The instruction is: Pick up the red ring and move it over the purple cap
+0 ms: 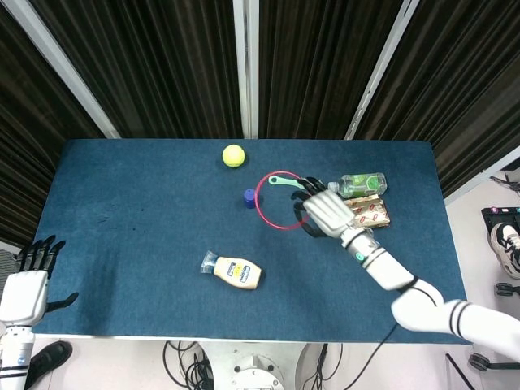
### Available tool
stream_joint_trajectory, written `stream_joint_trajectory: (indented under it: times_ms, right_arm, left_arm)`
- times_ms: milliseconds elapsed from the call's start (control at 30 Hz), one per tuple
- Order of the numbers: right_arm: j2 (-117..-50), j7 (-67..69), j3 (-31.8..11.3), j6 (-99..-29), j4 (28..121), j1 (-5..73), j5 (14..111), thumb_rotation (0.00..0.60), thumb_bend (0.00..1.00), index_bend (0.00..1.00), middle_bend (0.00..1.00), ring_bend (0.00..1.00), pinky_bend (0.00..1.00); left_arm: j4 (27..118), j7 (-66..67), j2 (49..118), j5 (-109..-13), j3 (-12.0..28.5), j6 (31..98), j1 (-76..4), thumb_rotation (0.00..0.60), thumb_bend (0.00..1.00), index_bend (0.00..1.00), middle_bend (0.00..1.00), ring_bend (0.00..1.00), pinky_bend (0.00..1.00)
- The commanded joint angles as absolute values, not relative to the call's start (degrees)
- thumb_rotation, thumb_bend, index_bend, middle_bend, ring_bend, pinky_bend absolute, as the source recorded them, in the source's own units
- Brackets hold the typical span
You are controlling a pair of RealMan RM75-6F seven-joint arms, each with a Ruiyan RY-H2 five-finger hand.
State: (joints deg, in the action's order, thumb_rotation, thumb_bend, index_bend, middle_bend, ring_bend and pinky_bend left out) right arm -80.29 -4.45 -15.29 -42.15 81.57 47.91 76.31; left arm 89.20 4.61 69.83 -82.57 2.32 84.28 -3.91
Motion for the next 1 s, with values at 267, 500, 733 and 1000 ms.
stream_joint_trajectory:
  times_ms: [267, 500, 733, 1000]
  right_arm:
    - [-93.97, -12.33, -17.34, -32.76, 64.74, 59.75, 64.09, 0.600, 0.25, 0.49, 0.18, 0.00, 0.00]
    - [-93.92, -16.77, -14.99, -35.17, 66.80, 59.14, 59.15, 0.600, 0.00, 0.00, 0.00, 0.00, 0.00]
    - [-82.54, -17.31, -11.62, -45.35, 82.37, 50.87, 60.76, 0.600, 0.00, 0.00, 0.00, 0.00, 0.00]
    - [-66.63, -10.02, -2.76, -65.93, 98.88, 32.75, 73.50, 0.600, 0.13, 0.00, 0.07, 0.00, 0.00]
  left_arm:
    - [89.36, 4.64, 69.74, -81.83, 2.19, 84.34, -3.36, 0.600, 0.07, 0.11, 0.00, 0.00, 0.00]
    - [88.69, 3.98, 69.94, -81.67, 2.29, 84.06, -3.39, 0.600, 0.07, 0.11, 0.00, 0.00, 0.00]
    - [88.17, 3.46, 69.88, -82.64, 2.63, 83.65, -4.28, 0.600, 0.07, 0.11, 0.00, 0.00, 0.00]
    - [87.81, 3.26, 70.20, -83.03, 2.87, 83.32, -4.92, 0.600, 0.07, 0.11, 0.00, 0.00, 0.00]
